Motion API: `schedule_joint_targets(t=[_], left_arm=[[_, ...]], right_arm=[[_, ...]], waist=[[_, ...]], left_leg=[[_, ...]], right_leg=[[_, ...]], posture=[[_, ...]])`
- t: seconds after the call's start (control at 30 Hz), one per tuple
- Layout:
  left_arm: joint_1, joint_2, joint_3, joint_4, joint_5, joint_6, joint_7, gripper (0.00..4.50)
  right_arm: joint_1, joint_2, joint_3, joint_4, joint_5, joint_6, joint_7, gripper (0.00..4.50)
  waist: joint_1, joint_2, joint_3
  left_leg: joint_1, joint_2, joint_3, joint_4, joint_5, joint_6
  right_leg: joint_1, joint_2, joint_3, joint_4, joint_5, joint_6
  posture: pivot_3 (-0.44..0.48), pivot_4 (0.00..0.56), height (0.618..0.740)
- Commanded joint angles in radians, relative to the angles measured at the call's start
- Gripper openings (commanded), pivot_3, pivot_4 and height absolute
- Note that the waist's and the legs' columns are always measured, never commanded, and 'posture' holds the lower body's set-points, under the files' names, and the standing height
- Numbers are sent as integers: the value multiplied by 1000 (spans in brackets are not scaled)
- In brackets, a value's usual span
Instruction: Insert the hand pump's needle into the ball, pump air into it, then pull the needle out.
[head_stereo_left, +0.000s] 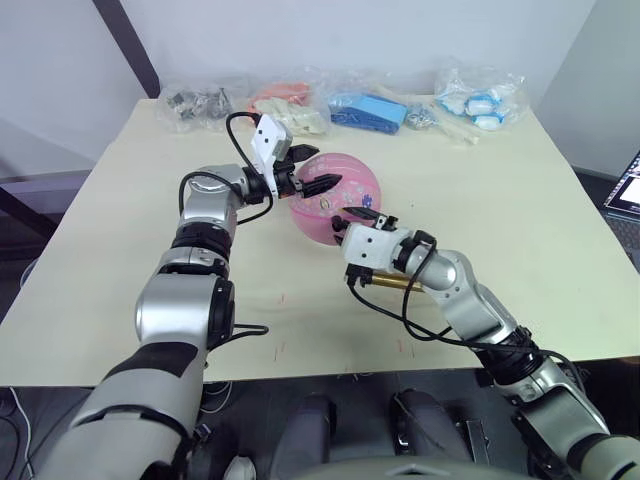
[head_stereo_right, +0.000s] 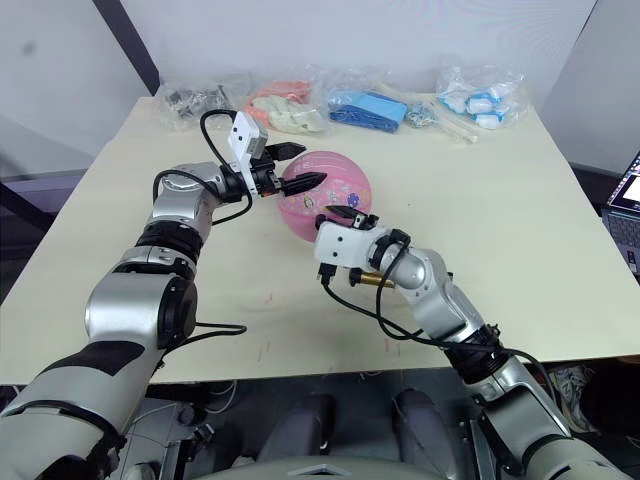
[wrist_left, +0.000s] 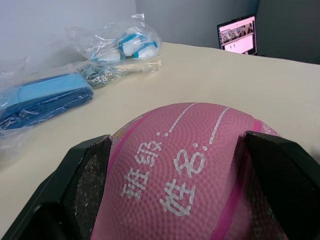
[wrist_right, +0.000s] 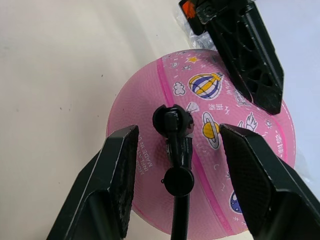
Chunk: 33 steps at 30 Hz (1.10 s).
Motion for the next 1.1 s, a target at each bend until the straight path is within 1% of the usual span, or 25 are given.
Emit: schedule_joint_targets(t=[0.03, 0.23, 0.33, 0.37, 0.4, 0.47, 0.5, 0.77, 1.1], left_arm=[[51, -13, -40, 47, 58, 15, 12, 4500], [52, -10, -39, 46, 57, 16, 14, 4500], [54, -10, -39, 44, 56, 16, 14, 4500], [54, -11, -39, 43, 57, 16, 14, 4500], [55, -11, -39, 43, 57, 15, 14, 4500], [57, -12, -40, 41, 57, 15, 12, 4500], [60, -13, -41, 39, 56, 14, 11, 4500], [72, -18, -44, 22, 55, 14, -1, 4500], [88, -19, -52, -24, 55, 24, -33, 4500]], right_arm=[[-24, 9, -1, -16, -12, -24, -7, 2698], [-26, 15, -3, -4, -23, -36, -15, 2698], [-26, 16, -5, -2, -26, -45, -17, 1880], [-26, 16, -6, -1, -26, -47, -18, 1475], [-26, 16, -6, -1, -27, -48, -18, 954], [-25, 17, -7, 0, -29, -52, -18, 158], [-24, 17, -8, 1, -30, -54, -19, 75], [-12, -28, -55, 4, 6, -85, -16, 75], [-33, -88, -118, 105, 133, -235, 20, 75]], waist=[[0, 0, 0], [0, 0, -1], [0, 0, -2], [0, 0, -2], [-1, 0, -2], [-2, -1, -3], [-3, 0, -3], [-1, -1, -4], [1, -1, -4]], left_leg=[[0, 0, 0, 0, 0, 0], [0, 0, 0, 0, 0, 0], [0, 0, 0, 0, 0, 0], [0, 0, 0, 0, 0, 0], [0, 0, 0, 0, 0, 0], [1, 0, 0, 0, 0, 0], [1, 0, 0, 0, 0, 0], [1, 0, 0, 0, 0, 0], [1, 0, 0, 0, 0, 0]], right_leg=[[0, 0, 0, 0, 0, 0], [0, 0, 0, 0, 0, 0], [0, 0, 0, 0, 0, 0], [0, 0, 0, 0, 0, 0], [0, 0, 0, 0, 0, 0], [0, 0, 0, 0, 0, 0], [0, 0, 0, 0, 0, 0], [1, 0, 0, 0, 0, 0], [1, 0, 0, -1, 0, 0]], posture=[[0, 150, 740], [0, 150, 740], [0, 150, 740], [0, 150, 740], [0, 150, 740], [0, 150, 740], [0, 150, 740], [0, 150, 740], [0, 150, 740]])
